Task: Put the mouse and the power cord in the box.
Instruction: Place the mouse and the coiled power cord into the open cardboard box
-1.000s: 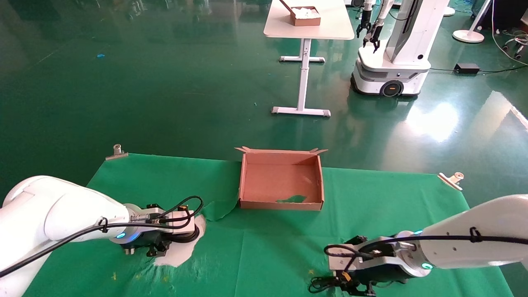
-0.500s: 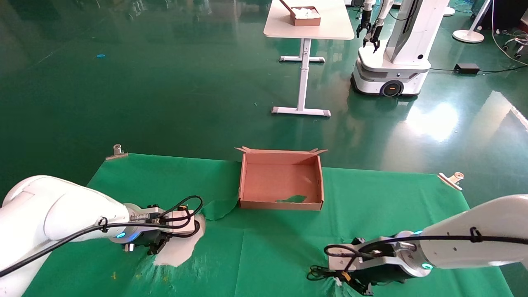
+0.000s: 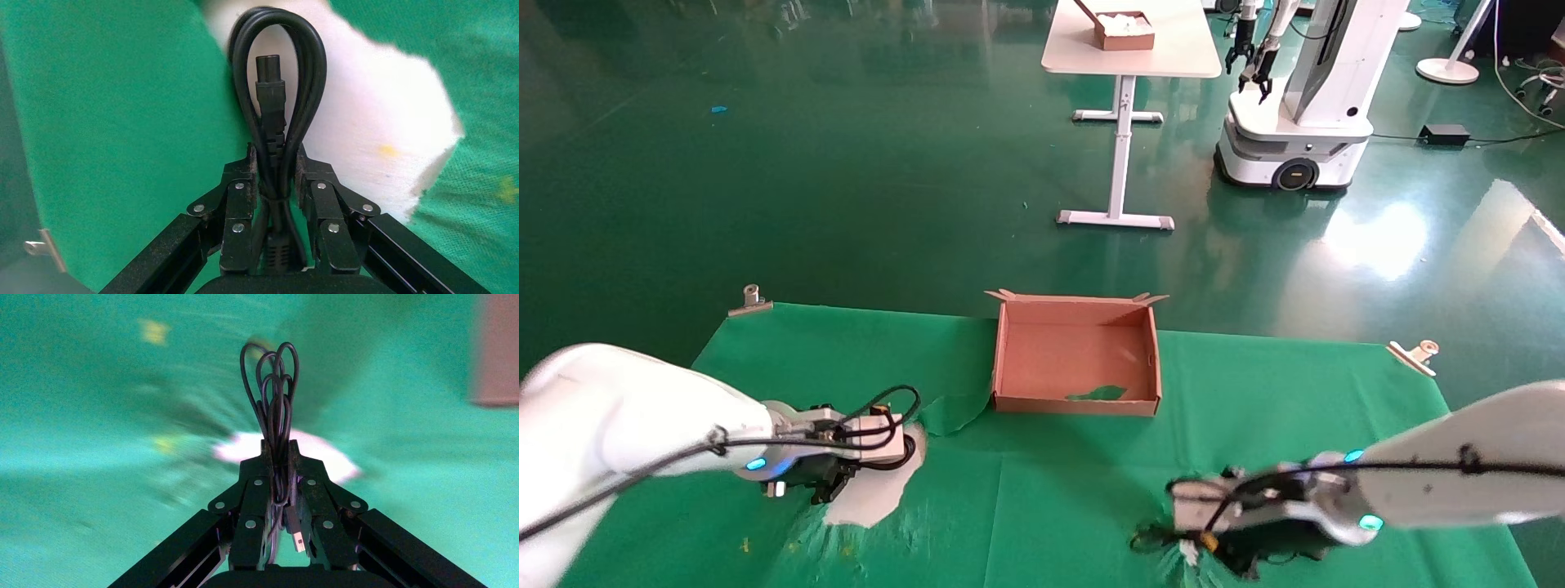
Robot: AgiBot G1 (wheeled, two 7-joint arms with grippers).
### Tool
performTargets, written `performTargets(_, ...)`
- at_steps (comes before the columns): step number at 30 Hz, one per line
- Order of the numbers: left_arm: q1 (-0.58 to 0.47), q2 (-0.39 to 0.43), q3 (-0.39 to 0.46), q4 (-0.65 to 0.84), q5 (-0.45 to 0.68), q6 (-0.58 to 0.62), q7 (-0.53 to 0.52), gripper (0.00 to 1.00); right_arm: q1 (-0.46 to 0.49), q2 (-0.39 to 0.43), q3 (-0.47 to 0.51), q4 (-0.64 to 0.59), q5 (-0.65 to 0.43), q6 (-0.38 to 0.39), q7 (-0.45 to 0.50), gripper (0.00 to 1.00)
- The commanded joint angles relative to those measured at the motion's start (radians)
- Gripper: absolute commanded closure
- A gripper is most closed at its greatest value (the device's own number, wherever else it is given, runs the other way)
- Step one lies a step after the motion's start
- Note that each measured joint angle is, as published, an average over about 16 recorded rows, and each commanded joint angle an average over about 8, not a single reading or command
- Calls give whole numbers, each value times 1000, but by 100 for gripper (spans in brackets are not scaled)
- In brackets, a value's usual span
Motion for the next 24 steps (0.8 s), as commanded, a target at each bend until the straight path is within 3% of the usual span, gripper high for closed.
performTargets(1,-13,-10,-10,-17,-20,11,9,100,13,6,5,3,0,-1,4,100)
performTargets(8,-99,-14,-83,-94,-135,19,9,100,103,35,48,-1,1,20,32,100)
performTargets(14,-140,95,-96,-38,-149,-62,7,100,174,70,77,-8,-15,43,45,100)
performTargets(19,-119,191,-34,30,-113,-197,14,100,208,98,88,-15,-37,55,52,100)
performTargets(24,-91,216,111,48,-116,-342,-2,100,228,127,95,-7,-47,48,61,100)
